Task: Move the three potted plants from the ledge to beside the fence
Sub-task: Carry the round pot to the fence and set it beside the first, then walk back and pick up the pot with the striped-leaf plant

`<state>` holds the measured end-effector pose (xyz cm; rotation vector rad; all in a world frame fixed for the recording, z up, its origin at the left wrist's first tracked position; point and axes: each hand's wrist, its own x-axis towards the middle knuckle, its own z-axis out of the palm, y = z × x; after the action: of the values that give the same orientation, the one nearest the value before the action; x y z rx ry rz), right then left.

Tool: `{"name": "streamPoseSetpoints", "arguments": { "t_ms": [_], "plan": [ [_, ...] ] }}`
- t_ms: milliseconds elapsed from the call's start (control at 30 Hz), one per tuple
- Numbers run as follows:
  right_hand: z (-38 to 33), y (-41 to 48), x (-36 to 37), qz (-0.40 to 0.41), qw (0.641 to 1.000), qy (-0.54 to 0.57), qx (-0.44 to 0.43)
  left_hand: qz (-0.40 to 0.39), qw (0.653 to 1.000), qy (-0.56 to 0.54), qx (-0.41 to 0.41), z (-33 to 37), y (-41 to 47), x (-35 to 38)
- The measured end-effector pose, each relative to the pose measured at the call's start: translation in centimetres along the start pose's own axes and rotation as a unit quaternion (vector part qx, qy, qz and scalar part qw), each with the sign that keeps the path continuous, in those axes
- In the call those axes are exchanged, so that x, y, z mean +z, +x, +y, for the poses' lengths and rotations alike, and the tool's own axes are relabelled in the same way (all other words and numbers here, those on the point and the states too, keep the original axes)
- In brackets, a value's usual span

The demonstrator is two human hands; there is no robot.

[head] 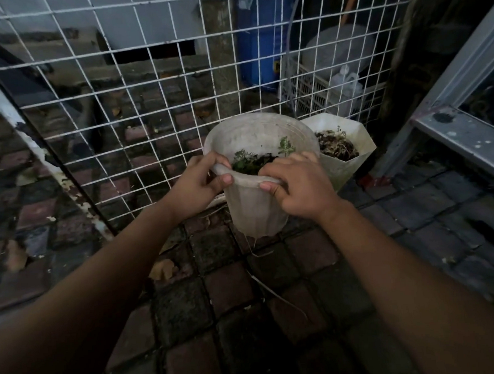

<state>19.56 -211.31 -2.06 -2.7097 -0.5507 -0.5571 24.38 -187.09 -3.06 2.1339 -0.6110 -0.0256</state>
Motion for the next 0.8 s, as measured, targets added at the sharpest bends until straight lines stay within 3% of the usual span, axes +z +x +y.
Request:
{"name": "streamPoseSetpoints", "arguments": {
  "t_ms": [200, 333, 400, 500, 600, 700, 800],
  "plan": [
    [0.1, 0.4, -0.4, -0.056, 0.998, 0.032, 0.030, -0.003, 1.000, -0.025, -0.018, 0.0, 0.1, 0.2],
    [0.0, 2.6, -4.6, -0.255, 0.960, 0.098, 0.060, -0.180, 0.972, 0.003, -0.153, 4.4, 1.8, -4.0],
    [-0.9, 4.3, -9.0, -0.282, 0.951, 0.103, 0.074, -0.212, 0.961, 0.088, -0.154, 8.4, 2.8, -6.8],
    [-2.5, 7.7, -16.6, -0.229, 0.960, 0.123, 0.101, -0.146, 0.978, 0.085, -0.119, 15.0, 4.2, -11.9],
    [-5.8, 12.5, -23.8, -0.254, 0.957, 0.107, 0.084, -0.043, 0.993, 0.017, -0.111, 21.3, 3.6, -18.9],
    [-12.0, 19.1, -31.5, -0.246, 0.959, 0.120, 0.073, 0.006, 0.990, -0.072, -0.117, 28.3, 1.6, -29.3],
    [-20.7, 26.9, -39.2, -0.220, 0.968, 0.118, 0.035, 0.037, 0.989, -0.062, -0.126, 35.1, -1.3, -42.2]
  ]
}}
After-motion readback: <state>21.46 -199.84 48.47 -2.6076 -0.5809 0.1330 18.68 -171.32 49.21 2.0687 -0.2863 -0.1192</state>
